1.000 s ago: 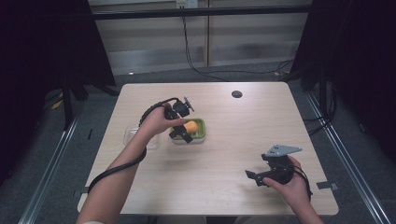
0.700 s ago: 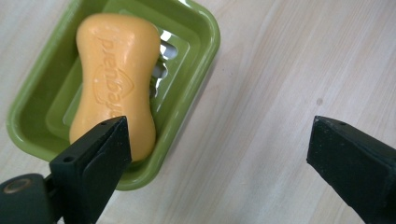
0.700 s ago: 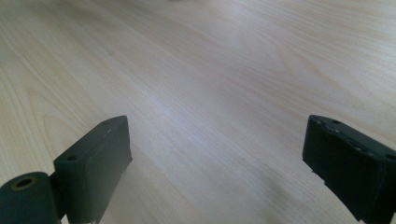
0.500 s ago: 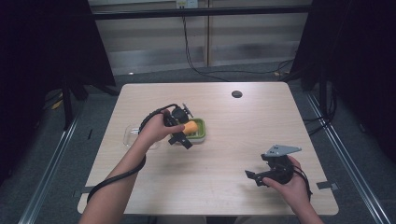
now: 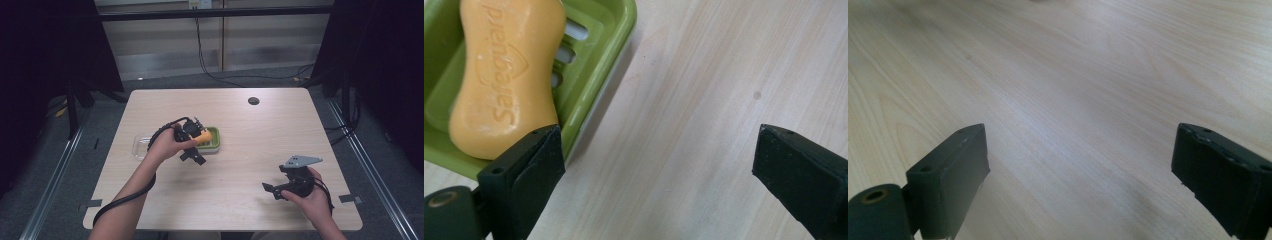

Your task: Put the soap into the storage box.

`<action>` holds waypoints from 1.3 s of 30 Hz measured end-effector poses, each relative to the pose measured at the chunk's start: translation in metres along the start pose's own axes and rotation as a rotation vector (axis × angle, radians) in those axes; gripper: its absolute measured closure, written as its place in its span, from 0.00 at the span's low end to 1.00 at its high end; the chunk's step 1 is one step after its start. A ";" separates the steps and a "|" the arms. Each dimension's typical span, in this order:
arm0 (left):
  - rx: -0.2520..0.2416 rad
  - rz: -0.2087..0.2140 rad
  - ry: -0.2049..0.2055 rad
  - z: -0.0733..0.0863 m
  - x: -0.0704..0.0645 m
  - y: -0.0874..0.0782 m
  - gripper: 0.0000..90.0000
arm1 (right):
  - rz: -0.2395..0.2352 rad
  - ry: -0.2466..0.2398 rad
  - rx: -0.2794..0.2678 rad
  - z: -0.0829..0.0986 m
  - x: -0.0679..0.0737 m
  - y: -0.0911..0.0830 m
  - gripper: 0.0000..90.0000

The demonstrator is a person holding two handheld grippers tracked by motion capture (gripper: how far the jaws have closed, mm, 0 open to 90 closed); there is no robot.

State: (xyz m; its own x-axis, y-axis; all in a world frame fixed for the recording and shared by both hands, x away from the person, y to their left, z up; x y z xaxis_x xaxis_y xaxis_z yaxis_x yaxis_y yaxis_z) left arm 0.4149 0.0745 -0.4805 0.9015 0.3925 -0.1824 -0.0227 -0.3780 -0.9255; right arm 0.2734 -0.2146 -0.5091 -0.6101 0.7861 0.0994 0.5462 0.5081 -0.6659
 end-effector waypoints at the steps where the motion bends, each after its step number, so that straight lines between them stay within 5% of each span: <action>1: 0.012 0.009 0.016 0.001 0.001 0.000 0.07 | 0.001 0.003 -0.001 0.000 0.000 0.000 0.09; 39: -0.020 0.027 -0.005 0.045 -0.010 0.008 0.07 | -0.019 -0.026 0.015 -0.002 0.007 0.008 0.09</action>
State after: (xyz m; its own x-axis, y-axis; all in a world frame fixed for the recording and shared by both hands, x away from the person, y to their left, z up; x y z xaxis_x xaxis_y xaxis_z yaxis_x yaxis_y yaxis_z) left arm 0.3865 0.1052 -0.5014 0.8984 0.3862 -0.2090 -0.0383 -0.4053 -0.9134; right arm 0.2750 -0.2047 -0.5128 -0.6349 0.7671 0.0926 0.5262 0.5171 -0.6751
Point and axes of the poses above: each handheld gripper's, and its own axes: y roughly forward along the jaws, z roughly out of its underside, x roughly to its left, the point moved 5 cm from there along y, roughly forward along the jaws, and after that the axes turned 1 degree about -y, right-handed, at the moved point
